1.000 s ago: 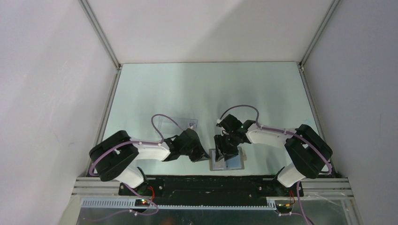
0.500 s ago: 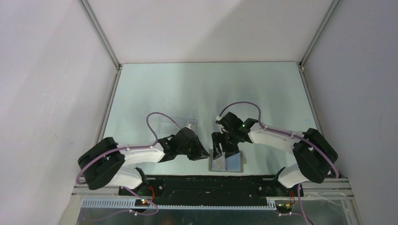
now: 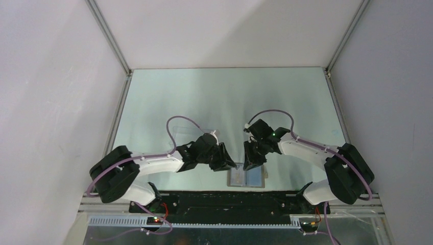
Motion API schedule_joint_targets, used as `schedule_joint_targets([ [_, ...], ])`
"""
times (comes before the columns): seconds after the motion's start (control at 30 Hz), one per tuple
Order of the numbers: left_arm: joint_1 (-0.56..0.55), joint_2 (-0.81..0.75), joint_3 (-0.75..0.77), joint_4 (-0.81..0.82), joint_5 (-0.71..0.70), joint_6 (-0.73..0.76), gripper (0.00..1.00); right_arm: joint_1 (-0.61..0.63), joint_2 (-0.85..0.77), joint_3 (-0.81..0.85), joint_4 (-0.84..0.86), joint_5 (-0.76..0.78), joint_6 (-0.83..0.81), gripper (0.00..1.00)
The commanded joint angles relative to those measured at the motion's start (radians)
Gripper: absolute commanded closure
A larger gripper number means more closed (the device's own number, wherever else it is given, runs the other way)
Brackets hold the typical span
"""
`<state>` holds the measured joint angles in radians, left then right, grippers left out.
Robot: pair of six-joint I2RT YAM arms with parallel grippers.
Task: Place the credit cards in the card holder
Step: Turn over the card slot in the card holder.
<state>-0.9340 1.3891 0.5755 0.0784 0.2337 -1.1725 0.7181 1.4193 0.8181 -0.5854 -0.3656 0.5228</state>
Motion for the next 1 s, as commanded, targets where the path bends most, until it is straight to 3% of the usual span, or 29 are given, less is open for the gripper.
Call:
schedule_joint_targets([
  [0.0, -0.003, 0.071, 0.029, 0.062, 0.057, 0.034, 0.60, -0.012, 0.019, -0.027, 0.035, -0.018, -0.023, 0.83],
  [0.13, -0.004, 0.113, 0.027, 0.077, 0.057, 0.030, 0.63, -0.016, 0.063, -0.039, 0.070, -0.029, -0.024, 0.90],
  [0.37, -0.004, 0.141, 0.015, 0.081, 0.044, 0.030, 0.59, -0.015, 0.114, -0.060, 0.113, -0.039, -0.023, 0.91],
  [0.5, -0.008, 0.146, 0.025, 0.091, 0.051, 0.038, 0.73, -0.007, 0.134, -0.068, 0.125, -0.037, -0.023, 0.92],
  [0.77, -0.016, 0.134, 0.050, 0.095, 0.059, 0.054, 0.86, 0.004, 0.142, -0.070, 0.135, -0.042, -0.013, 0.94],
  [0.87, -0.019, 0.125, 0.048, 0.094, 0.055, 0.057, 0.82, 0.004, 0.129, -0.072, 0.131, -0.036, -0.012, 0.94],
  [0.97, -0.018, 0.120, 0.034, 0.075, 0.000, 0.056, 0.68, 0.002, 0.134, -0.072, 0.130, -0.031, -0.014, 0.94],
])
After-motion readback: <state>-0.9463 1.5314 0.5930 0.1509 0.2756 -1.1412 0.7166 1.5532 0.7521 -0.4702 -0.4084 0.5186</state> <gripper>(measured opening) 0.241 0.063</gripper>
